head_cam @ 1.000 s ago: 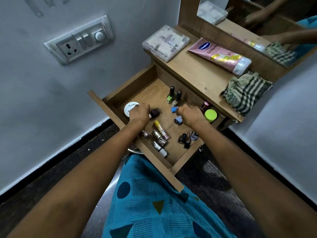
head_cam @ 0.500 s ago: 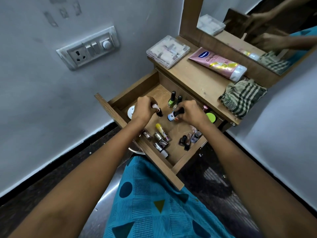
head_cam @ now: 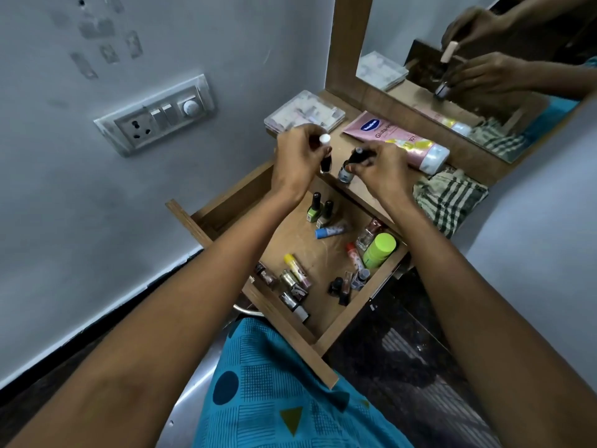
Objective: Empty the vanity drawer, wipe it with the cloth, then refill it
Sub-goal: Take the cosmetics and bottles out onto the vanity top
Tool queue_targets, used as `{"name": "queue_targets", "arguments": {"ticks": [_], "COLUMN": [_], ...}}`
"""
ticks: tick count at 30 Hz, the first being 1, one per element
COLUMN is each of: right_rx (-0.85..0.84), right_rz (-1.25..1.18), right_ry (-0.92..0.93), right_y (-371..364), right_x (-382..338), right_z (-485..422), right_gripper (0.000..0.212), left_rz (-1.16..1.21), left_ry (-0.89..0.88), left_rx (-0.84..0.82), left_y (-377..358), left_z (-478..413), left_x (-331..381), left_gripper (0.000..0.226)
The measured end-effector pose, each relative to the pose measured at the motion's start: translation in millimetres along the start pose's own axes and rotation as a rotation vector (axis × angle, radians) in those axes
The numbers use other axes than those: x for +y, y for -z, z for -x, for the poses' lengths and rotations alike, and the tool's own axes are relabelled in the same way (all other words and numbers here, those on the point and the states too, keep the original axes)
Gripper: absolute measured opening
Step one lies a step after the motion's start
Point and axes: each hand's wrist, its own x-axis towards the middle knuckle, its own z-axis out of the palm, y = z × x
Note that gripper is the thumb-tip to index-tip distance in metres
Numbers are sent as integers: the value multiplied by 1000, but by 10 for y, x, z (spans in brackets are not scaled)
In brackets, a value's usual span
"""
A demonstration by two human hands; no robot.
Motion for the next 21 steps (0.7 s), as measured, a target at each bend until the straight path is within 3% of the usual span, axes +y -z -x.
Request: {"name": "queue_targets", "arguments": {"ticks": [6,21], "right_rx": [133,214], "right_rz": [43,-35], "right_ry": [-19,82], "right_y": [-71,-273], "right_x": [52,50], "right_z": [-310,-697], "right_gripper": [32,27], "left_rz": [-73,-111], "left_ry": [-15,-43], "left_rx": [-11,6], "left_y": [-263,-505], "left_z": [-399,-769], "left_x": [-36,-229], "left_gripper": [27,19]}}
